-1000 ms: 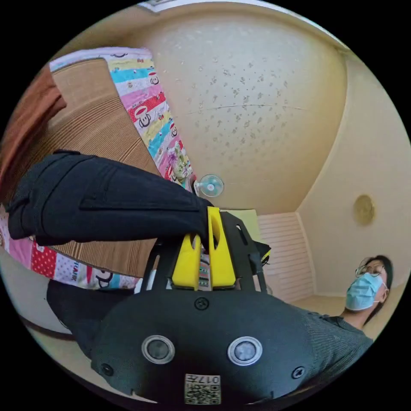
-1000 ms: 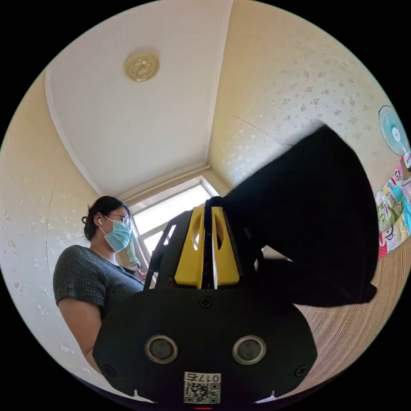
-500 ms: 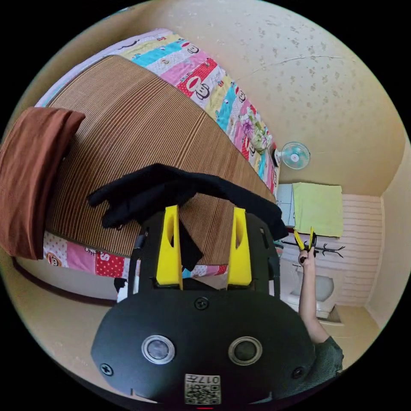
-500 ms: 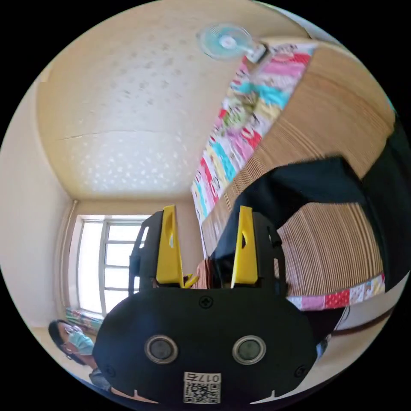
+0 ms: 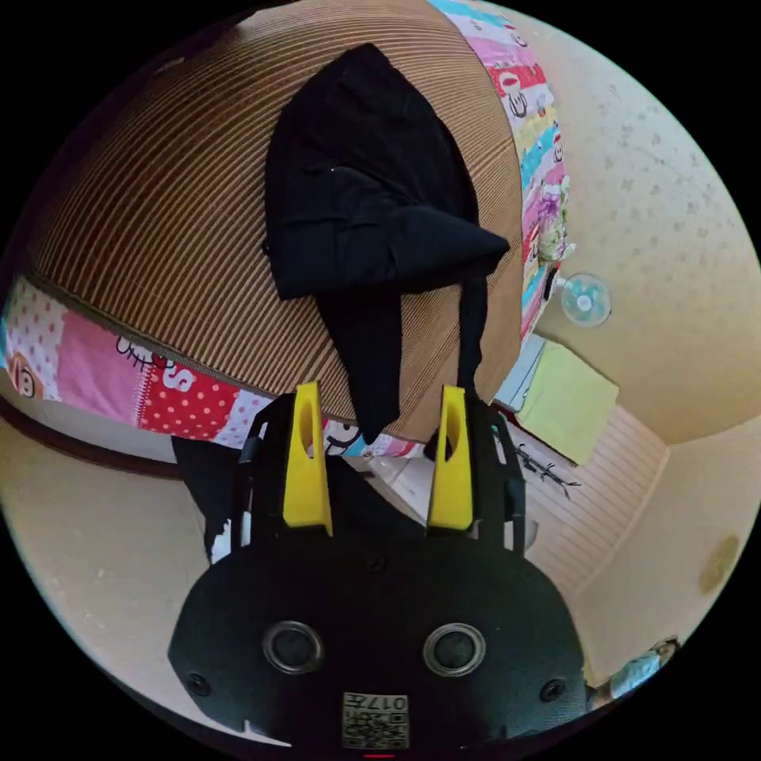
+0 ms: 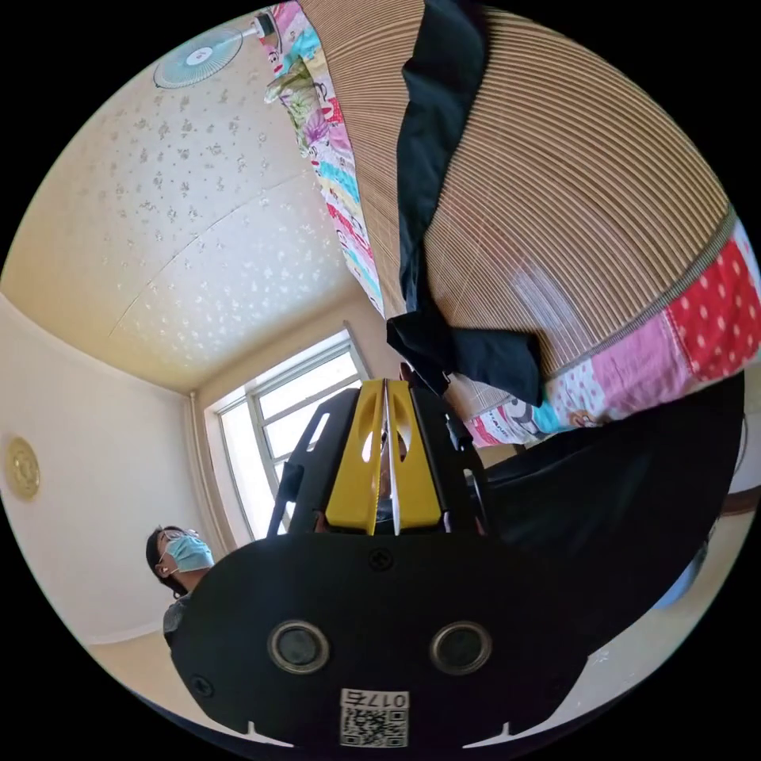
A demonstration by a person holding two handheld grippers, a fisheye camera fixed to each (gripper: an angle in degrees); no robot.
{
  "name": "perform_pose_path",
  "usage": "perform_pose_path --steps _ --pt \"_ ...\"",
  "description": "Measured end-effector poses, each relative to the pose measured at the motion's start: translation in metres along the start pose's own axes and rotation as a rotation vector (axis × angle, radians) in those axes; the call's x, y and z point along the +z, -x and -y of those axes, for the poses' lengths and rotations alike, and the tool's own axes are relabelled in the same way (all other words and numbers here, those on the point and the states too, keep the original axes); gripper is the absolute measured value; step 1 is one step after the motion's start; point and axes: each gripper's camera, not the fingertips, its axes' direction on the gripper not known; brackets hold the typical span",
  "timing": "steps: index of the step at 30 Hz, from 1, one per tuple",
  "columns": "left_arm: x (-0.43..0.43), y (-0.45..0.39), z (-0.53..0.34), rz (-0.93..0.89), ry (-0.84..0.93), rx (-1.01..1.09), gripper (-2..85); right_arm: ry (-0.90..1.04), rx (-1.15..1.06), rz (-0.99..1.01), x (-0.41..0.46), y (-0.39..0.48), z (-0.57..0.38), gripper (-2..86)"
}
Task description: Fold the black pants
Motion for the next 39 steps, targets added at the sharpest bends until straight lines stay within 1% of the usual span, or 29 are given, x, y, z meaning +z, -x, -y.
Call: perform_pose_path --steps 1,2,4,5,6,7,9,10,11,14,15,16,17,19,20,22,23,25,26,27,28,29,31,32,34,35,37,38,39 --pt "-0.002 0.021 0.009 -0.136 -0.047 -0.089 21.3 -0.007 0.0 -0.016 -0.005 -0.001 -0.008 0.5" --pt "-0.003 0.032 0.012 -0.195 -0.072 -0.14 21.5 -0.012 0.0 -0.021 -0.008 -0.002 -0.012 0.4" --pt "0.0 0.074 0.015 -0.396 -0.195 -0.346 22.6 -0.047 -0.004 -0.013 -0.017 -0.005 -0.029 0.3" --pt "0.003 0.083 0.015 -0.441 -0.221 -0.393 22.5 -0.059 -0.004 -0.006 -0.019 -0.007 -0.034 0.3" --pt "0.01 0.1 0.015 -0.522 -0.253 -0.474 21.9 -0.081 -0.001 0.014 -0.023 -0.01 -0.043 0.4" --pt "0.02 0.114 0.017 -0.583 -0.255 -0.537 20.7 -0.099 -0.001 0.036 -0.026 -0.014 -0.051 0.4" --pt "0.033 0.13 0.017 -0.651 -0.268 -0.582 17.9 -0.114 -0.005 0.069 -0.029 -0.02 -0.061 0.4" --pt "0.038 0.137 0.016 -0.673 -0.292 -0.574 14.2 -0.115 -0.004 0.081 -0.031 -0.023 -0.067 0.5" --pt "0.039 0.138 0.015 -0.685 -0.311 -0.556 12.3 -0.114 -0.003 0.081 -0.032 -0.025 -0.07 0.5" --pt "0.034 0.135 0.002 -0.608 -0.355 -0.483 6.8 -0.101 -0.007 0.06 -0.037 -0.027 -0.08 0.6" --pt "0.027 0.128 -0.003 -0.57 -0.37 -0.396 5.4 -0.086 -0.017 0.05 -0.037 -0.026 -0.082 0.6" --pt "0.018 0.116 -0.008 -0.551 -0.378 -0.264 5.1 -0.065 -0.034 0.041 -0.037 -0.024 -0.082 0.6" --pt "0.013 0.109 -0.011 -0.549 -0.384 -0.186 5.0 -0.052 -0.045 0.036 -0.036 -0.022 -0.081 0.6" --pt "-0.009 0.07 -0.03 -0.515 -0.352 0.115 4.9 0.01 -0.096 0.02 -0.03 -0.013 -0.075 0.6" --pt "-0.013 0.058 -0.037 -0.487 -0.34 0.186 4.8 0.026 -0.109 0.015 -0.027 -0.01 -0.073 0.6" --pt "-0.025 0.004 -0.076 -0.36 -0.275 0.494 4.7 0.097 -0.171 -0.007 -0.014 0.002 -0.063 0.8" --pt "-0.027 -0.01 -0.088 -0.327 -0.257 0.58 4.6 0.115 -0.189 -0.012 -0.01 0.006 -0.06 0.8" --pt "-0.03 -0.057 -0.149 -0.236 -0.181 0.923 4.5 0.191 -0.272 -0.024 0.007 0.024 -0.051 1.2" --pt "-0.03 -0.066 -0.166 -0.235 -0.16 0.999 4.4 0.213 -0.295 -0.02 0.012 0.029 -0.049 1.3" --pt "-0.03 -0.078 -0.199 -0.268 -0.118 1.134 4.4 0.262 -0.348 0.0 0.023 0.04 -0.046 1.4" --pt "-0.03 -0.086 -0.23 -0.34 -0.068 1.25 4.4 0.312 -0.403 0.035 0.033 0.052 -0.045 1.7" --pt "-0.031 -0.089 -0.245 -0.385 -0.045 1.308 4.4 0.337 -0.428 0.053 0.038 0.057 -0.045 1.8" --pt "-0.036 -0.099 -0.311 -0.581 0.054 1.545 4.4 0.44 -0.528 0.126 0.059 0.082 -0.048 2.6" --pt "-0.038 -0.101 -0.329 -0.632 0.077 1.604 4.4 0.467 -0.552 0.143 0.064 0.089 -0.05 2.8" --pt "-0.046 -0.108 -0.397 -0.829 0.16 1.813 4.5 0.576 -0.637 0.195 0.084 0.113 -0.06 4.1" --pt "-0.048 -0.109 -0.414 -0.876 0.179 1.86 4.6 0.603 -0.657 0.201 0.089 0.119 -0.063 4.6" --pt "-0.052 -0.112 -0.477 -1.071 0.254 2.026 4.7 0.706 -0.721 0.165 0.112 0.14 -0.078 6.9" --pt "-0.051 -0.113 -0.491 -1.123 0.277 2.06 4.7 0.732 -0.737 0.147 0.118 0.144 -0.082 7.4" --pt "-0.049 -0.114 -0.517 -1.222 0.339 2.123 4.7 0.782 -0.773 0.113 0.131 0.152 -0.091 8.9"
